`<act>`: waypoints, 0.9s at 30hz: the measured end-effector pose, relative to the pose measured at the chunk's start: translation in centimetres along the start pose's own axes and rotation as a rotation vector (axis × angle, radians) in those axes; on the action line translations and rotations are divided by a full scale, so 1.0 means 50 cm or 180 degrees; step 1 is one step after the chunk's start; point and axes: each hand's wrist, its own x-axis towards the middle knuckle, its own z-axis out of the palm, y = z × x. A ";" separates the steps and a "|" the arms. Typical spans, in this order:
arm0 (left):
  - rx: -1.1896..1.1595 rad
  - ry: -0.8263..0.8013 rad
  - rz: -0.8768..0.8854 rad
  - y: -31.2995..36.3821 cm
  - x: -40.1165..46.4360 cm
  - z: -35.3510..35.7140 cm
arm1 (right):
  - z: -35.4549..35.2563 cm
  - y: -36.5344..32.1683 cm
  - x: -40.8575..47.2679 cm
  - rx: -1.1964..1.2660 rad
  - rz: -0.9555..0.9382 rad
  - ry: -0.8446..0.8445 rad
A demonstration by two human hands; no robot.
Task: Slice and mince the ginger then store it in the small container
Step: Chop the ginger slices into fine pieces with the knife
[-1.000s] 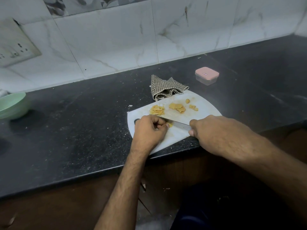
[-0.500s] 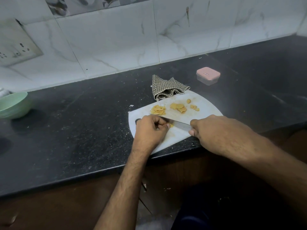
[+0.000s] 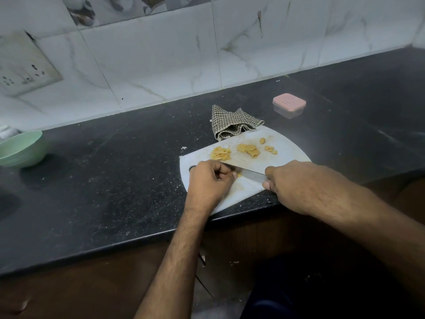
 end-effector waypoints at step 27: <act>0.0134 0.0063 0.0135 0.007 -0.009 0.000 | 0.038 -0.015 0.011 0.0265 0.0026 0.0003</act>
